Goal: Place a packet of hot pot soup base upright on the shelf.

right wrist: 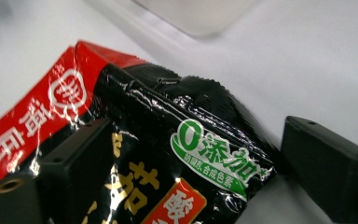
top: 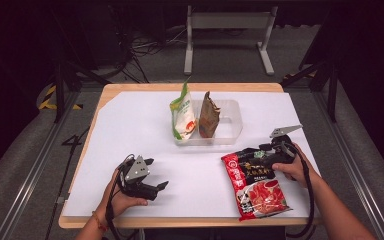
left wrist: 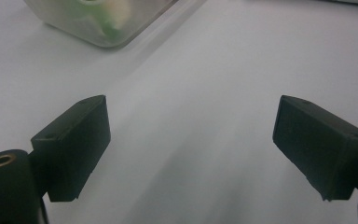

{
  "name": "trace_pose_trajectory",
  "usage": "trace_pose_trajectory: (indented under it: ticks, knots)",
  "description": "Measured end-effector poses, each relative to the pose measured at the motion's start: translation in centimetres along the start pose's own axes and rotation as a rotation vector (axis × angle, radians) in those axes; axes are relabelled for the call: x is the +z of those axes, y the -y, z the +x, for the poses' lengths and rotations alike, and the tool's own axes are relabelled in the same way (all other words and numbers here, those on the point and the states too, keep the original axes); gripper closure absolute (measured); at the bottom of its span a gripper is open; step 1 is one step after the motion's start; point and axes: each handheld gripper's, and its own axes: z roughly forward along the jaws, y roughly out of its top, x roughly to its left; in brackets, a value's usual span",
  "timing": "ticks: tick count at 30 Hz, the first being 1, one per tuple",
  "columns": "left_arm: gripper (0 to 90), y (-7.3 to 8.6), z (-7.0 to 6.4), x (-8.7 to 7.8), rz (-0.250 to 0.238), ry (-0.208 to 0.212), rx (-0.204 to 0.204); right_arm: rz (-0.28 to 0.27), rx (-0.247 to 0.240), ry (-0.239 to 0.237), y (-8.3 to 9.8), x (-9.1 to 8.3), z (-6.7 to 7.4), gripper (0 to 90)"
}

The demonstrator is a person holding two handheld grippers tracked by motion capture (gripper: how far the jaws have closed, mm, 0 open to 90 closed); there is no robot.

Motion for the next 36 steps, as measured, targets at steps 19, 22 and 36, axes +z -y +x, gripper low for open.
trace_pose_trajectory:
  ticks: [19,22,36]
  knots:
    - [12.0,0.0,-0.1,0.1,0.008,0.003,0.003,-0.013,-0.058,-0.063,-0.1,-0.2,-0.1,65.0]
    - [12.0,0.0,0.0,0.1,0.009,0.002,0.003,-0.023,-0.079,-0.060,-0.1,-0.5,0.0,69.2]
    - [12.0,0.0,0.0,0.0,0.004,-0.001,-0.005,-0.119,-0.159,-0.062,-0.5,-3.8,1.5,83.3]
